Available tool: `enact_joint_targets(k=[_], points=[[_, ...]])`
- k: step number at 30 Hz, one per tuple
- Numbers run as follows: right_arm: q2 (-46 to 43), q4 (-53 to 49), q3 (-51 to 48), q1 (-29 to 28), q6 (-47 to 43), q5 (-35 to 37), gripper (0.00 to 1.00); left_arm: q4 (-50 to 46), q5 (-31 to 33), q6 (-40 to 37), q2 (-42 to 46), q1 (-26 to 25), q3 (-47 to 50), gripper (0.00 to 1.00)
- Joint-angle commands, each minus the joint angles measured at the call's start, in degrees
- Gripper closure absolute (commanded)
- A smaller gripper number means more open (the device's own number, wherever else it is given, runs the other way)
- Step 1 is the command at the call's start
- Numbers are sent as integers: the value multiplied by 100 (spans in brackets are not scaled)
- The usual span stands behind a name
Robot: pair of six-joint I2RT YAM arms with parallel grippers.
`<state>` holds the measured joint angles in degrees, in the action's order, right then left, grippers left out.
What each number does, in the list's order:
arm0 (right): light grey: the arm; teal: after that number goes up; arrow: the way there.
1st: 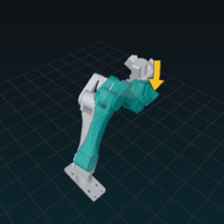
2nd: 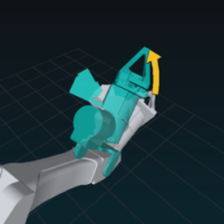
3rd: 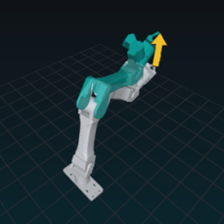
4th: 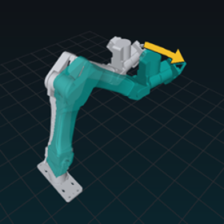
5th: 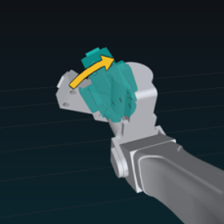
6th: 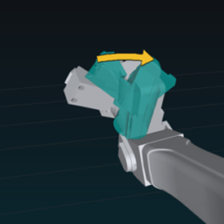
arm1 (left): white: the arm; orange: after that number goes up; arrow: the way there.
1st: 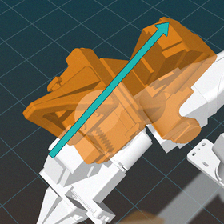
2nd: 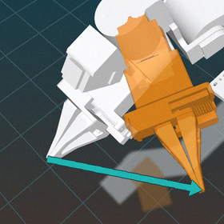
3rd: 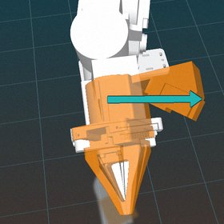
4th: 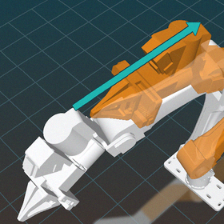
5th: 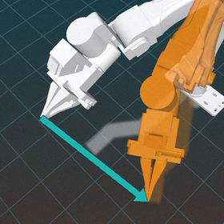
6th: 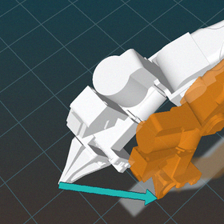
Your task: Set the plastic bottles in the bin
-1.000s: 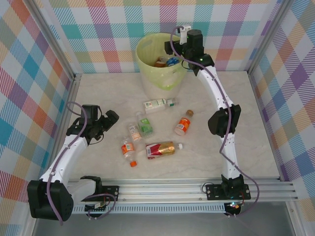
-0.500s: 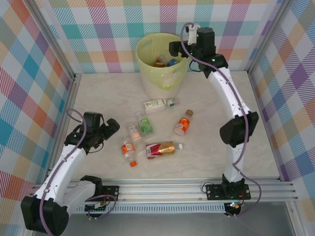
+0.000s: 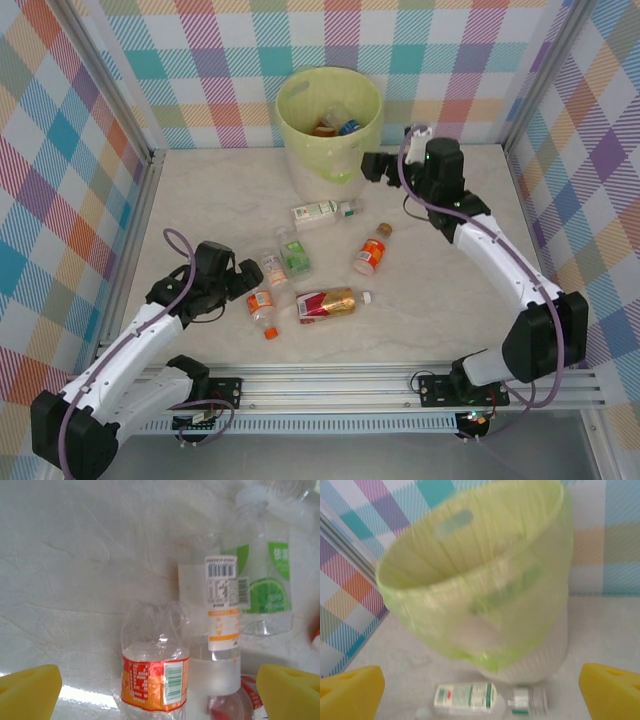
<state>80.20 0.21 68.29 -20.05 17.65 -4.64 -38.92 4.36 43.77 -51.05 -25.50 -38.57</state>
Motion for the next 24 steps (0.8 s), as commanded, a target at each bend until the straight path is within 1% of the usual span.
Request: enact_joint_targets(k=[1, 5, 7, 12, 20, 24], points=[[-589, 660, -662, -32, 319, -83, 0, 38, -182, 255, -8, -174, 338, 0], [-958, 1114, -1548, -25, 755, 134, 0, 573, -586, 365, -13, -184, 689, 4], [-1015, 1213, -1736, -27, 836, 194, 0, 637, -681, 399, -56, -192, 768, 6], [-1032, 889, -1601, -25, 705, 218, 1, 697, -810, 391, -149, -218, 957, 8], [-1093, 939, -1600, -24, 814, 177, 0, 1098, -1007, 302, -729, -256, 956, 12], [-1190, 841, -1634, -25, 768, 218, 0, 1235, -875, 192, -997, -315, 1055, 14]])
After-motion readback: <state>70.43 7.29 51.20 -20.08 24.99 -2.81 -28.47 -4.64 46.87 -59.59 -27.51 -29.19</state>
